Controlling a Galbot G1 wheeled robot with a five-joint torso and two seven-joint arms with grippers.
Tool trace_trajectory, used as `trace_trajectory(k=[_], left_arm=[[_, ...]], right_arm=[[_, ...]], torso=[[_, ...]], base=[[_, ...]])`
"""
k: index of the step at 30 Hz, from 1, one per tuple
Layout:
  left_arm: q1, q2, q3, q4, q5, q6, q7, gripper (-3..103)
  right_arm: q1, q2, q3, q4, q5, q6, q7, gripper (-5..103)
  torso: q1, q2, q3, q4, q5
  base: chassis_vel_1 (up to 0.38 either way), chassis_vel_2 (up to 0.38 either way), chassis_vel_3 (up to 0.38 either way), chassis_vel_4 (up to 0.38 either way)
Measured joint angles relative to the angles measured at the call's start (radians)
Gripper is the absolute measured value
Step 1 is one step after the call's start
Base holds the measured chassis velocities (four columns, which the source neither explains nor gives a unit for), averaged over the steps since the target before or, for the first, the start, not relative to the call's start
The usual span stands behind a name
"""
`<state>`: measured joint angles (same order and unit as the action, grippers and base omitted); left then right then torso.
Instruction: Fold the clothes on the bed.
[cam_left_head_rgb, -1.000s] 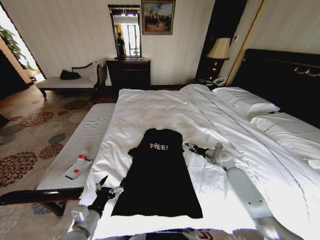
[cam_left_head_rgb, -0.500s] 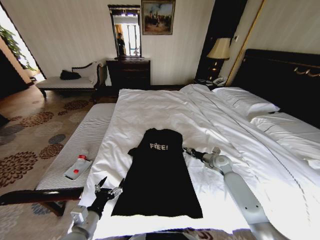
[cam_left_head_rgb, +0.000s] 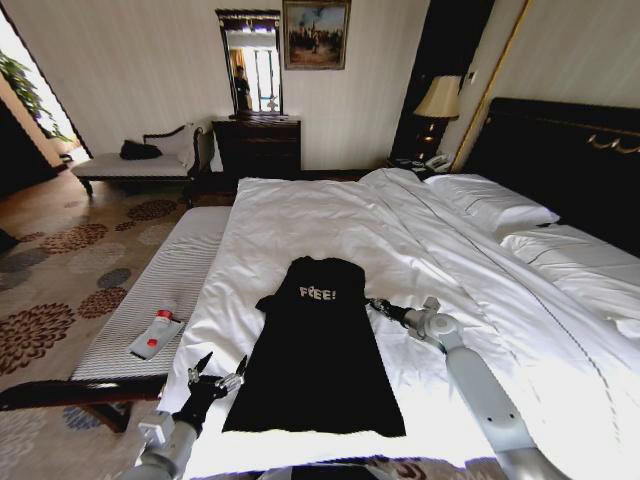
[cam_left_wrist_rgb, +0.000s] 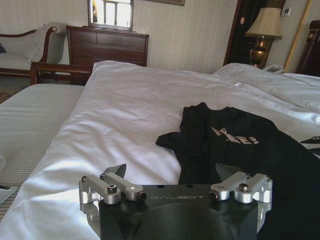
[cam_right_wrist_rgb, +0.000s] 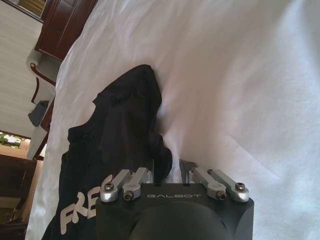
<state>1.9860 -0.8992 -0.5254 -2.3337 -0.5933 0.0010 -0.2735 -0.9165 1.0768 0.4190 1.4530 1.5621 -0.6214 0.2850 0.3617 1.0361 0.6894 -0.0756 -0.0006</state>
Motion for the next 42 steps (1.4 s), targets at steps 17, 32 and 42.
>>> trace_trajectory(k=[17,32,42], left_arm=[[-0.001,0.002,-0.008,0.001,-0.007,0.001,-0.003,100],[-0.001,0.002,-0.012,-0.001,-0.014,0.003,-0.004,100],[-0.002,-0.004,-0.013,-0.002,-0.013,0.001,-0.003,100]], right_arm=[[0.026,0.019,-0.016,-0.026,-0.007,0.002,-0.002,14],[0.032,0.015,-0.016,-0.034,-0.017,0.001,-0.013,0],[0.056,-0.027,-0.010,-0.032,-0.060,0.026,-0.026,0]], torso=[[0.000,0.000,0.000,0.0001,0.0000],[0.000,0.000,0.000,0.0000,0.0000],[0.000,0.000,0.000,0.0000,0.0000]], base=[[0.000,0.000,0.000,0.000],[0.000,0.000,0.000,0.000],[0.000,0.000,0.000,0.000]])
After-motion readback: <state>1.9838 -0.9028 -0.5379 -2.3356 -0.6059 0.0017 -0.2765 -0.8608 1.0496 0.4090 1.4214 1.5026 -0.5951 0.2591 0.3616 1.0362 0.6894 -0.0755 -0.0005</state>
